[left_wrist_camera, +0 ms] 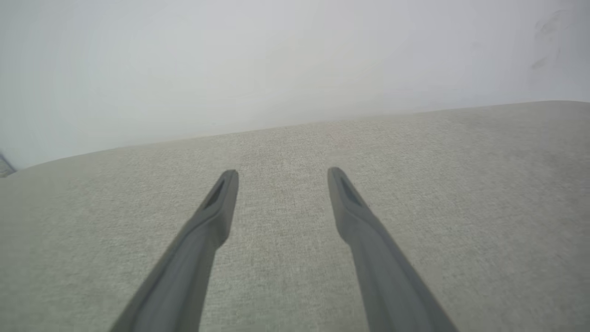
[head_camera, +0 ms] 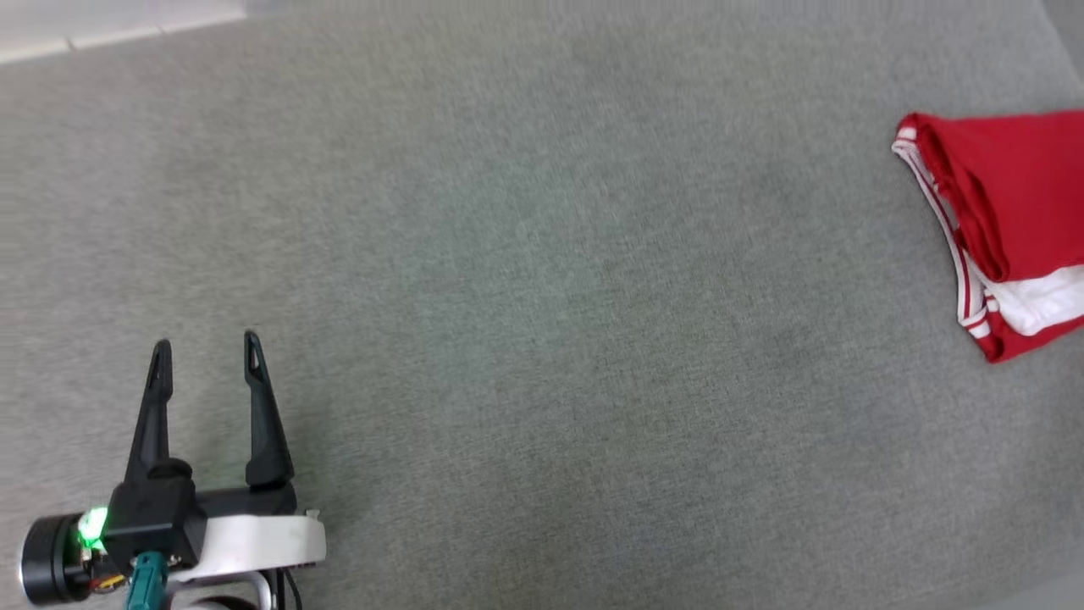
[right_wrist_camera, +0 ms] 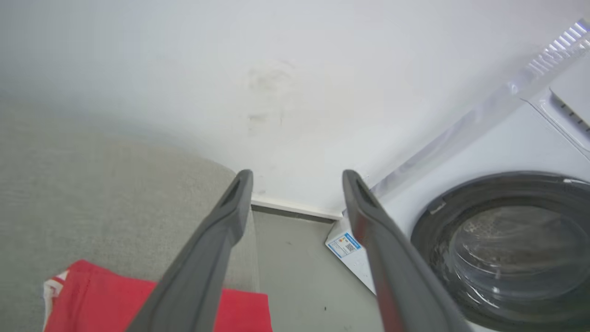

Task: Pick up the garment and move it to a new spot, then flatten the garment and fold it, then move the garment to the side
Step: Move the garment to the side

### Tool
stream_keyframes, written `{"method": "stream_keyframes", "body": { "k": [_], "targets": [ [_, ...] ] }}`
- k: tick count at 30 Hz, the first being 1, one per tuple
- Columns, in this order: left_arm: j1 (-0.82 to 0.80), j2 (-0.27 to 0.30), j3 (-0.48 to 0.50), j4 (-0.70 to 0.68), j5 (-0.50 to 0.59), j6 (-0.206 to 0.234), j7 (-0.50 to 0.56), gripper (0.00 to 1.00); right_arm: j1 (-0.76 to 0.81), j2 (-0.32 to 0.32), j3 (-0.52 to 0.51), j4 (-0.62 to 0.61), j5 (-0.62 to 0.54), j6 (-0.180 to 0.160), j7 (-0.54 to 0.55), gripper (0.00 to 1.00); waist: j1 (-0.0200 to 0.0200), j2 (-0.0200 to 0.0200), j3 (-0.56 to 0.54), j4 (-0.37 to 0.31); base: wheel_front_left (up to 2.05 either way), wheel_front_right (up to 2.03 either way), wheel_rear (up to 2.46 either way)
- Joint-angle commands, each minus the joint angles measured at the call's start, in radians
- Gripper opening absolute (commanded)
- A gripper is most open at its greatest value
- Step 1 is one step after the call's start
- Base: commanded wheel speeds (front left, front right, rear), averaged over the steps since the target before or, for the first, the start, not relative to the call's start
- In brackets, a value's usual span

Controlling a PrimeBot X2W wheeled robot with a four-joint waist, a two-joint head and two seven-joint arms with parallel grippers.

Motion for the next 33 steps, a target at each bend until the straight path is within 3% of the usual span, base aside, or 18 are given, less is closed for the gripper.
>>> {"method": "stream_keyframes", "body": {
  "k": [1,7,11,13,23,33],
  "targets": [
    [0.021,-0.008,0.004,0.003,-0.003,0.003,-0.002,1.0,0.009,0.024,-0.04,-0.038,-0.052,-0.001,-0.015,1.0,-0.0001,0.0,-0.066,0.033,0.0,0.0,0.0],
    [0.065,-0.024,0.002,0.021,-0.009,0.002,-0.002,1.0,0.21,0.195,-0.3,-0.394,-0.188,-0.001,-0.018,1.0,-0.0001,0.0,-0.149,0.081,0.0,0.0,0.0],
    [0.095,-0.036,-0.011,0.04,-0.008,-0.004,-0.002,1.0,0.408,0.336,-0.379,-0.649,-0.242,-0.001,-0.018,1.0,-0.0001,0.0,-0.206,0.12,0.0,0.0,0.0],
    [0.106,-0.038,-0.016,0.046,-0.006,-0.005,-0.002,1.0,0.472,0.383,-0.388,-0.714,-0.245,-0.001,-0.018,1.0,-0.0001,0.0,-0.226,0.134,0.0,0.0,0.0],
    [0.137,-0.046,-0.047,0.075,0.0,-0.01,-0.002,1.0,0.773,0.54,-0.415,-0.822,-0.21,-0.001,-0.018,1.0,-0.0001,0.0,-0.297,0.182,0.0,0.0,0.0],
    [0.181,-0.05,-0.062,0.086,0.001,-0.011,-0.002,1.0,1.049,0.622,-0.462,-0.91,-0.186,-0.001,-0.018,1.0,-0.0001,0.0,-0.352,0.19,0.0,0.0,0.0]
  ]
}}
